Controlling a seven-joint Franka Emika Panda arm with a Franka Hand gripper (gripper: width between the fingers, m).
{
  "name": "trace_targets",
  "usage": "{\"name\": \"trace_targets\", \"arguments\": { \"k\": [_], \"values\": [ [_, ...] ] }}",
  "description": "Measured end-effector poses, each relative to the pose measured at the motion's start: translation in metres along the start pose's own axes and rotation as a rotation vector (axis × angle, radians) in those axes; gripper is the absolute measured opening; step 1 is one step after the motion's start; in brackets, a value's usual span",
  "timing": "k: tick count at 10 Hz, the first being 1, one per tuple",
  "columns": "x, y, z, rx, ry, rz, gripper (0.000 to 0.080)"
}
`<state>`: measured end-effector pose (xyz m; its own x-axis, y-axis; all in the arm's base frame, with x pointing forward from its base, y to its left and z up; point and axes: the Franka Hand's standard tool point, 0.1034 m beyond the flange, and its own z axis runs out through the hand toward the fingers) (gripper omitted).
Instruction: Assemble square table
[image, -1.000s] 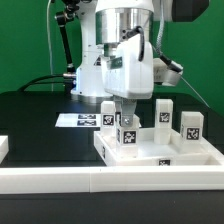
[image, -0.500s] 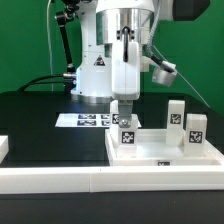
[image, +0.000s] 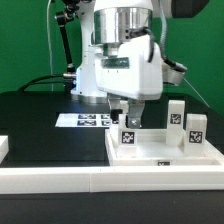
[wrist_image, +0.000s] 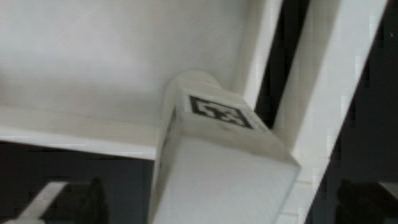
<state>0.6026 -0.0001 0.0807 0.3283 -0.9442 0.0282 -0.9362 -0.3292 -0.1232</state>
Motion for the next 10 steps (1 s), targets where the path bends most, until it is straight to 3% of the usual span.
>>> {"name": "trace_targets", "arguments": {
  "k": [3, 10],
  "values": [
    [-0.0076, -0.0007, 0.0019, -0.017, -0.005, -0.273, 0.0649],
    [-0.0013, 0.0009, 0.0011, -0.017, -0.01, -0.795, 0.0649]
  ]
}}
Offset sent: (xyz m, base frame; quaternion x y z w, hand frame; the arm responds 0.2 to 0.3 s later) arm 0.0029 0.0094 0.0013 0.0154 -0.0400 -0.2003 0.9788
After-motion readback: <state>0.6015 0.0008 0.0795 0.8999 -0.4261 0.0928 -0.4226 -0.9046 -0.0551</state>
